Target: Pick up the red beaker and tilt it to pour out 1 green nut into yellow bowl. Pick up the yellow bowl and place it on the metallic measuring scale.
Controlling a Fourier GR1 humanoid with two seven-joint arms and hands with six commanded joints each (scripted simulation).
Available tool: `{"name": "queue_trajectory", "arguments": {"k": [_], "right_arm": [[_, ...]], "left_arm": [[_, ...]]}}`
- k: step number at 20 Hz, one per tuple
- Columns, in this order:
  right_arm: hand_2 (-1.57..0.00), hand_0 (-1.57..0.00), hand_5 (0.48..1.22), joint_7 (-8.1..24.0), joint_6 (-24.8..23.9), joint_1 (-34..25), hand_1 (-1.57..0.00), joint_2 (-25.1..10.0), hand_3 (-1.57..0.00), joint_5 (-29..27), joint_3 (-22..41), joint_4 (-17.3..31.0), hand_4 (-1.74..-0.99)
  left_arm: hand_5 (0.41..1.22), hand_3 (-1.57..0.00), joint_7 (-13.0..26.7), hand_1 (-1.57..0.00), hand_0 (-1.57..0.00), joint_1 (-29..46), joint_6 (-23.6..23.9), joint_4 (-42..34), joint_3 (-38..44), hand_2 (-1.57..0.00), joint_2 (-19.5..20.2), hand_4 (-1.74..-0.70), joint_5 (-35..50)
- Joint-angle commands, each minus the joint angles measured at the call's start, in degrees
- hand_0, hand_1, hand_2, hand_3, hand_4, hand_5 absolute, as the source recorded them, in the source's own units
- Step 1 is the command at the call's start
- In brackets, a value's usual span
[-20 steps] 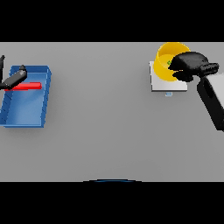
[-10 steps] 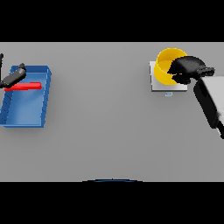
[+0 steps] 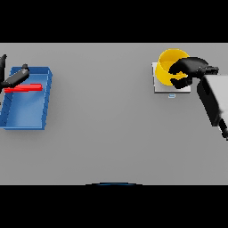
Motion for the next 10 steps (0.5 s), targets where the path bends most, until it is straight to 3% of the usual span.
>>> {"name": "queue_trajectory", "arguments": {"k": [1,5,10], "right_arm": [[-0.52,-0.4,0.821,-0.2,0.0,-0.2,-0.35,0.2,-0.6,0.2,0.2,0.6,-1.41],[-0.29,-0.16,0.755,-3.0,-0.2,-1.2,-0.14,0.6,-0.47,1.4,1.1,3.2,-1.356],[-0.12,-0.05,0.733,-4.1,-0.4,-2.5,-0.05,1.0,-0.35,2.5,1.7,5.9,-1.308]], "left_arm": [[0.738,0.0,-0.7,0.0,0.0,0.4,0.0,0.4,0.0,0.0,0.0,-0.81,0.0],[0.736,0.0,-1.3,0.0,0.0,0.1,0.2,1.0,0.1,0.0,-0.5,-0.81,0.0],[0.734,0.0,-1.2,0.0,0.0,0.5,0.6,0.3,0.1,0.0,-0.5,-0.82,0.1]]}}
